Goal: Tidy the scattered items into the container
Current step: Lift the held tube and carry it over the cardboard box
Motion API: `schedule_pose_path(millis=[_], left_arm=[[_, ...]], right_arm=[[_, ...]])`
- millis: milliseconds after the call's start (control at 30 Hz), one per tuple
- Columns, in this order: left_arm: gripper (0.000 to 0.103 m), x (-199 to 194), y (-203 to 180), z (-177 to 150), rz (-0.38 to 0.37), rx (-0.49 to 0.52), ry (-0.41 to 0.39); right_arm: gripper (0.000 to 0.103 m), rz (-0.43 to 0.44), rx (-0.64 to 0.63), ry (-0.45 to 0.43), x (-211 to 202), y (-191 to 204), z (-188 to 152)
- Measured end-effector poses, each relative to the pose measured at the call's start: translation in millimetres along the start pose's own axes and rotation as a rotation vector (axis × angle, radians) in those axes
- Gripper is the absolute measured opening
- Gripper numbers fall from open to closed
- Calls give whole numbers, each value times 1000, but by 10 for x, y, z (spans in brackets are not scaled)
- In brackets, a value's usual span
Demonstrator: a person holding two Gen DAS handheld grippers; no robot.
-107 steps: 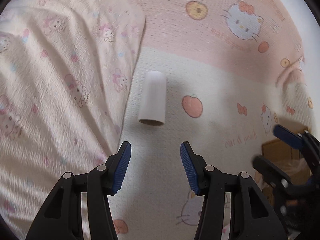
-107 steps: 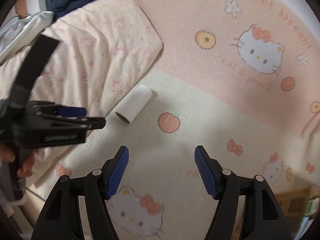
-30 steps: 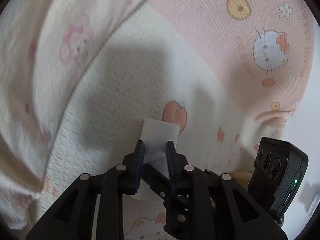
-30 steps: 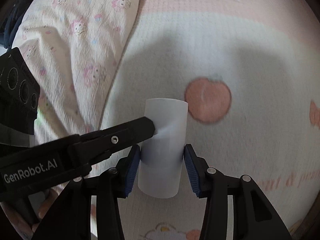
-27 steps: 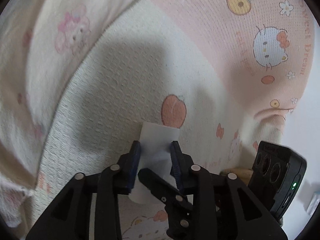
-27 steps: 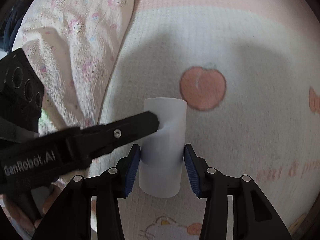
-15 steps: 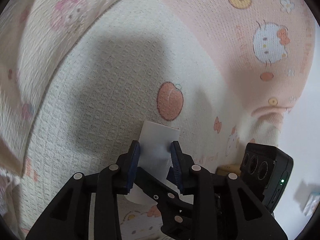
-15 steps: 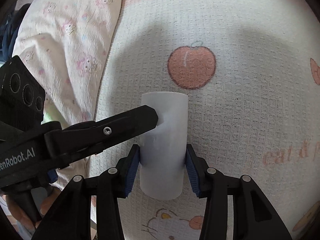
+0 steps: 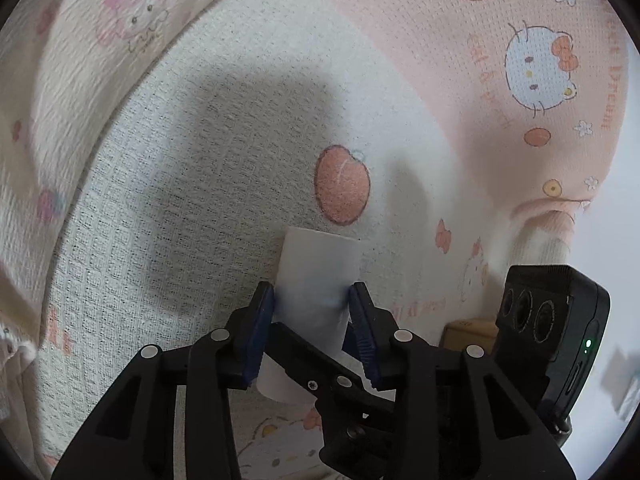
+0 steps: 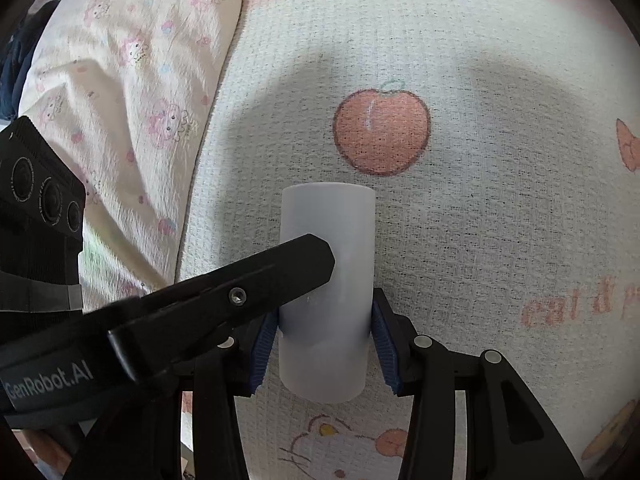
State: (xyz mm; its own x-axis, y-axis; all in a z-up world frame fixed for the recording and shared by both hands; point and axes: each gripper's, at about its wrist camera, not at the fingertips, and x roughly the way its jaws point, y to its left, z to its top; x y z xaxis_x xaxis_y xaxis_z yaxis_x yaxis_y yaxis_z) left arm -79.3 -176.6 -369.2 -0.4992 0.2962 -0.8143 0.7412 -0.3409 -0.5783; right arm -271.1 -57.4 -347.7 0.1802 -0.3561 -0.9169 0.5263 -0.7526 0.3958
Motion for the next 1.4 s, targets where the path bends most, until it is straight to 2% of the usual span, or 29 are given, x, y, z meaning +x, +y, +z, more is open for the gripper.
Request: schedule_pose_path(millis=[167,300,500,733,833,900,933,1100,1133,1300,1400], left_arm=[[43,3,44,-16,-21,-15,3],[43,1,36,-45,-19,-25,-4],[43,-107,-171,-190,15,46,-61],[42,-410,-538,-336,38,145,-123],[42,-561,-692,-420,36,178,-154],[42,-649,-810,-486,27,189,-173],[42,-697,-864,-530,21,192,-183],[42,-958,-1195,-780,-8,258,-239],[42,-1016,-1272,-827,-8,279,-249],[42,-1327,-1656,-1045,-10,366,-321],[42,-1526,-1818,-1161,-26,399,-356]], right_arm=[[43,-38,-12,-12,-69,-12,-59],[43,-35,-13,-13,-101,-56,-60],[43,-44,-20,-39,-276,-94,-102],[43,6,-13,-131,-731,-143,-243],[43,13,-25,-178,-958,-35,-639],[43,11,-37,-207,-885,118,-1084],[43,8,-47,-223,-949,88,-1157],[43,2,-88,-321,-1201,223,-1079],[43,8,-93,-343,-1230,224,-966],[43,52,-98,-440,-1577,312,-1018],[43,46,-133,-492,-1829,423,-1113]])
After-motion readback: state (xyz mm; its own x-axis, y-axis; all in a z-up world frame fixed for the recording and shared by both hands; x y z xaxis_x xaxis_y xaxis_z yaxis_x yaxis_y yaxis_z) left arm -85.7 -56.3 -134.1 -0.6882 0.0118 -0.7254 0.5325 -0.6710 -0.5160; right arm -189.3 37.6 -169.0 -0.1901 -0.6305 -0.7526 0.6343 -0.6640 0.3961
